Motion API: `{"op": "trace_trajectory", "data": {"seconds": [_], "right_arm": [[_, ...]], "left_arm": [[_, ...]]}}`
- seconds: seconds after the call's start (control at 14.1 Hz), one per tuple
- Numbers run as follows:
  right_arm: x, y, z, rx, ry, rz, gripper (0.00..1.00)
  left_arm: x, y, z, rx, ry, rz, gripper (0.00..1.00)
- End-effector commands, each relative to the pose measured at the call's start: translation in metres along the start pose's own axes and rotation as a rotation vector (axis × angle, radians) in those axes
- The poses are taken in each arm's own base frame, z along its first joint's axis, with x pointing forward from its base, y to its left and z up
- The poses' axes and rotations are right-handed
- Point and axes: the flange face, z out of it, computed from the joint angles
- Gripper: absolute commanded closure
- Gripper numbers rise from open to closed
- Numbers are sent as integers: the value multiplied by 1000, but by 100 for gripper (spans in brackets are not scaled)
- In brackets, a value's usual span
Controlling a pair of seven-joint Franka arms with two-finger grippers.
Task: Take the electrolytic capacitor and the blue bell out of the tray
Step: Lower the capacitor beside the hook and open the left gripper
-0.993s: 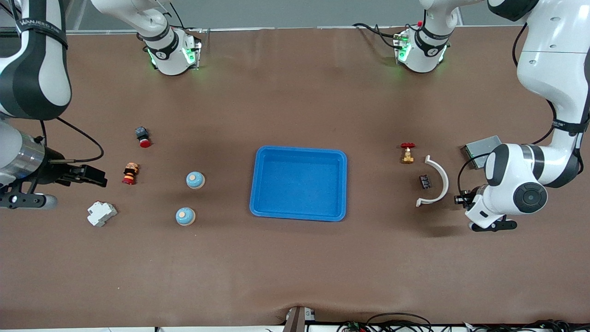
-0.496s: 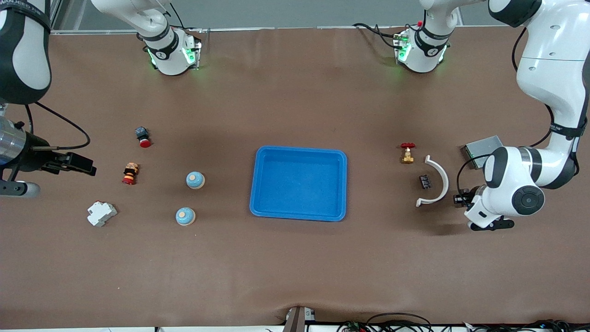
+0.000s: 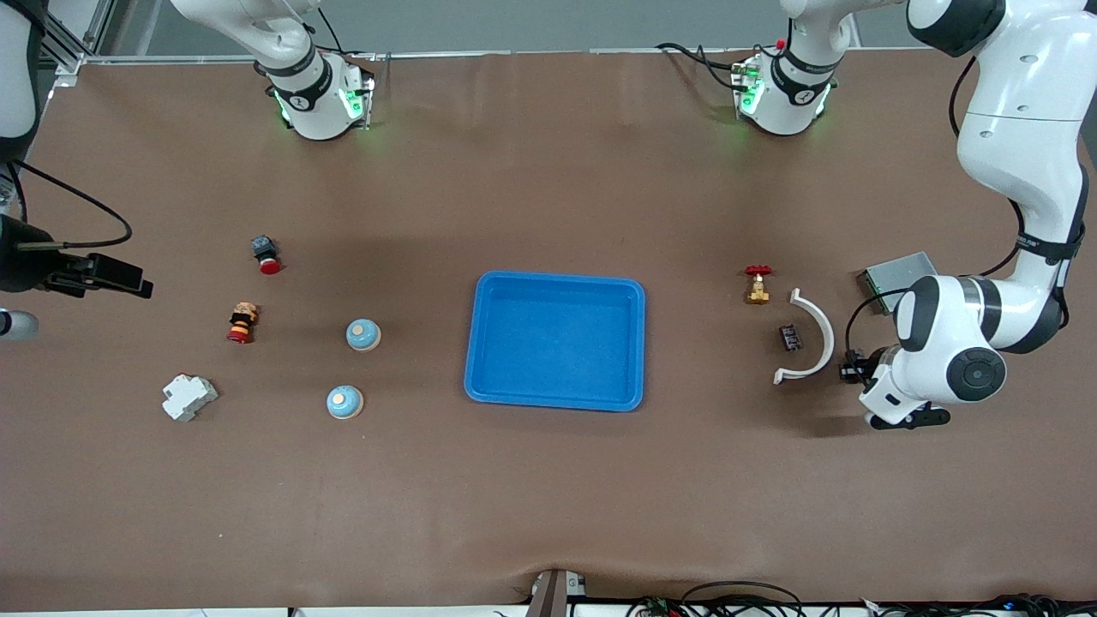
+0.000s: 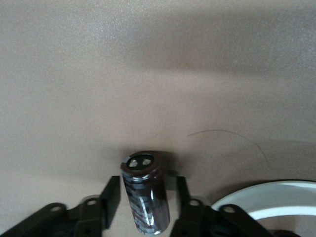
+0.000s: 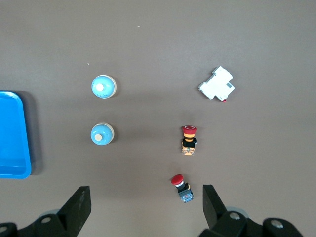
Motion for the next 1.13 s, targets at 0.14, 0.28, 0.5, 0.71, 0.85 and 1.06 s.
{"op": "trace_trajectory", "data": {"seconds": [0.14, 0.28, 0.5, 0.71, 0.85, 1.06], "right_arm": [[-7, 1, -7, -16, 4, -12, 0], [-6, -10, -6, -51, 0, -36, 0], [-8, -20, -9, -68, 6, -59, 0], [-8, -20, -8, -67, 5, -58, 0], [-8, -19, -9, -67, 5, -57, 0], [-8, -18, -7, -67, 2, -55, 0]], "left_arm": [[7, -4, -19, -22, 34, -11, 0], [6, -7, -33, -27, 47, -17, 0], [-2, -17, -59, -14, 41, -5, 0], [-17, -57, -89, -46, 13, 48, 0], [-31, -88, -112, -79, -7, 77, 0], [-52, -100, -146, -90, -25, 74, 0]]}}
